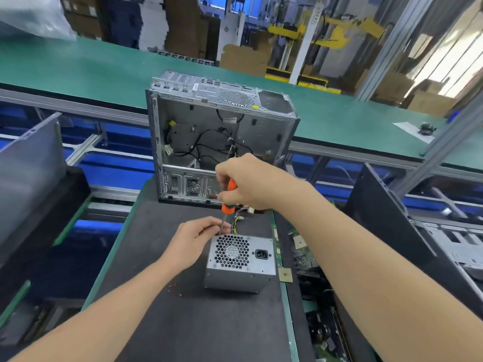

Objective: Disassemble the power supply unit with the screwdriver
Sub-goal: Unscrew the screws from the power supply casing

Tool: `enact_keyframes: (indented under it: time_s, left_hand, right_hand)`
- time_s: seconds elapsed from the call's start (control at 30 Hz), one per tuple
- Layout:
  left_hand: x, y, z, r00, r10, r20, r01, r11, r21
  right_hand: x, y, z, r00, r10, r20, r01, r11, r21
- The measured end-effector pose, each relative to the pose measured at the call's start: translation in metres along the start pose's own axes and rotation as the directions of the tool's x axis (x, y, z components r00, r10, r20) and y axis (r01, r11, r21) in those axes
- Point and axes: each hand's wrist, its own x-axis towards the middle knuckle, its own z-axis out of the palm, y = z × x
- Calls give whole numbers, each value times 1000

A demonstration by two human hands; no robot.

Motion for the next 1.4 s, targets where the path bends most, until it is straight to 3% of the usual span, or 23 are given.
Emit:
enact_keyframes:
  time_s: [0.17,0.43,0.5,0.6,0.7,0.93,1.13,1.27,1.4]
  left_hand:
    - [4,2,-4,999,-17,43,18,1000,-8]
    - [7,12,-4,997,50,53,-54,996,76]
    - [7,13,-3,997,56,44,-60,995,85]
    - [7,14,-3,998,52,35,-54,996,66]
    - [7,15,-4,998,40,57,-44,998,53]
    - [7,14,-8,997,-9,81,10,1000,-7]
    - [7,14,-9,996,-15,91,10,998,59]
    - [7,13,-7,998,12,67,-19,994,108]
    - [6,12,-3,1000,17,25,-19,994,112]
  right_hand:
    - [1,3,-4,990,-135,35,137,989,-61]
    - [2,1,-13,974,-181,133,191,979,-71]
    - [1,-5,-3,996,-94,2,93,987,-129]
    - [2,-14,10,945,160,-284,-250,915,-317]
    - [5,-16,11,919,286,-273,-351,908,-231]
    - [0,-4,-2,989,143,-33,-145,986,-77]
    - [-6,3,-12,992,-45,120,50,998,-35]
    - [-6,0,-10,992,-59,109,59,998,7]
    - [-9,-4,-6,1000,-18,3,18,999,-34]
